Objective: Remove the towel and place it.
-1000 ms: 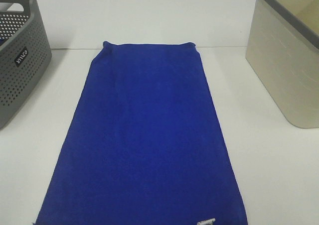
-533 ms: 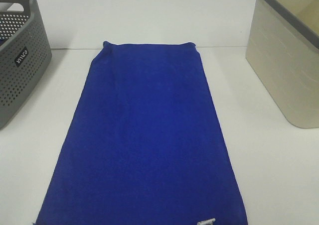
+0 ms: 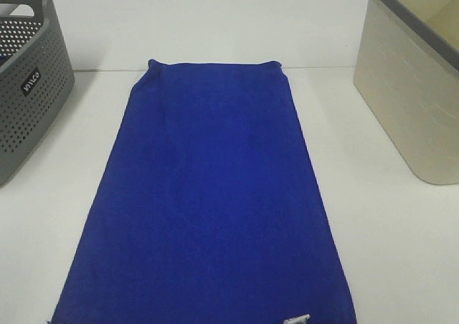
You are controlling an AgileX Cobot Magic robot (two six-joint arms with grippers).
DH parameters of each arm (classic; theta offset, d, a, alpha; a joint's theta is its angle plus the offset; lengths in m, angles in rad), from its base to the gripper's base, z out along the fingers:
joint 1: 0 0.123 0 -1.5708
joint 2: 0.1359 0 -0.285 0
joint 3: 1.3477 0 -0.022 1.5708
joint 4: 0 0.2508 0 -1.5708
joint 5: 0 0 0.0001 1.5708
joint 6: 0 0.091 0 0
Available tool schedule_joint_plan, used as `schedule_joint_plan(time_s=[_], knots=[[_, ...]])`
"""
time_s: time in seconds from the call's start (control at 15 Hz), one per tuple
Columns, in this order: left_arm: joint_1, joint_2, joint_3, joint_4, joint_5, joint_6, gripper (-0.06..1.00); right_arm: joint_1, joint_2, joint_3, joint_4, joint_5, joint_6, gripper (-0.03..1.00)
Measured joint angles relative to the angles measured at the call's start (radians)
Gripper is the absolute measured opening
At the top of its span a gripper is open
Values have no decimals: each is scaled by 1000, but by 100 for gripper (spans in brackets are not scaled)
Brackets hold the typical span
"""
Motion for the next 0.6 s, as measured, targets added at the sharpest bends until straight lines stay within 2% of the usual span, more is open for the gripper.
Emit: schedule_joint_plan(time_s=[0.6], knots=[[0, 0, 0, 0, 0, -1, 77, 0, 0, 0, 0, 0, 0, 75]])
